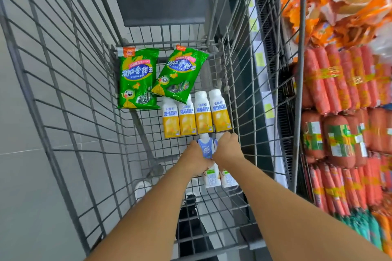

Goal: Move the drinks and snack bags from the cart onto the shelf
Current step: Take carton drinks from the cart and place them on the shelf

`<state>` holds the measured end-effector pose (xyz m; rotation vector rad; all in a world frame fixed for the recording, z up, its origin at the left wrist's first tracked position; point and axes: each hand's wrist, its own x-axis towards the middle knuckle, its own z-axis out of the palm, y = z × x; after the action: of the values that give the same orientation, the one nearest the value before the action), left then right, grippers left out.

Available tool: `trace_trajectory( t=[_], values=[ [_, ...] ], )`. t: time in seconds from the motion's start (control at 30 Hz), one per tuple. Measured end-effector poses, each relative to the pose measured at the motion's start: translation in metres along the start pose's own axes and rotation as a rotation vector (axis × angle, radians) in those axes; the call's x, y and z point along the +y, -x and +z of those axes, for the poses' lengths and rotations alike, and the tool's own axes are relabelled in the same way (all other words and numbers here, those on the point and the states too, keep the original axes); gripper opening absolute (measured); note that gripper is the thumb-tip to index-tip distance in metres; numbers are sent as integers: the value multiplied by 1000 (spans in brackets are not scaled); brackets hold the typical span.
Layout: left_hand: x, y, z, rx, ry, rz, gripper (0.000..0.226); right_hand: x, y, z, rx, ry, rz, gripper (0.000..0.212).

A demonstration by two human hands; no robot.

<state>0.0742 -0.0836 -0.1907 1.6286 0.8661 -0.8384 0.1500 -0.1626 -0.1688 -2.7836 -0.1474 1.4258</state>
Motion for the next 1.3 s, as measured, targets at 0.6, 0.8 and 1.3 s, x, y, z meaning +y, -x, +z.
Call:
trace_trajectory(
  t=[0.6,0.8,1.3],
  values=[
    [-19,2,-8,62,128,-103,84,-3,8,-14,-81,-13,11,65],
    [-20,18,-14,76,177,-99,88,0,26,-24,-95,-89,-45,66],
    [67,149,-142,262,-9,228,71,-33,164,-148,163,-362,-312,48]
  ],
)
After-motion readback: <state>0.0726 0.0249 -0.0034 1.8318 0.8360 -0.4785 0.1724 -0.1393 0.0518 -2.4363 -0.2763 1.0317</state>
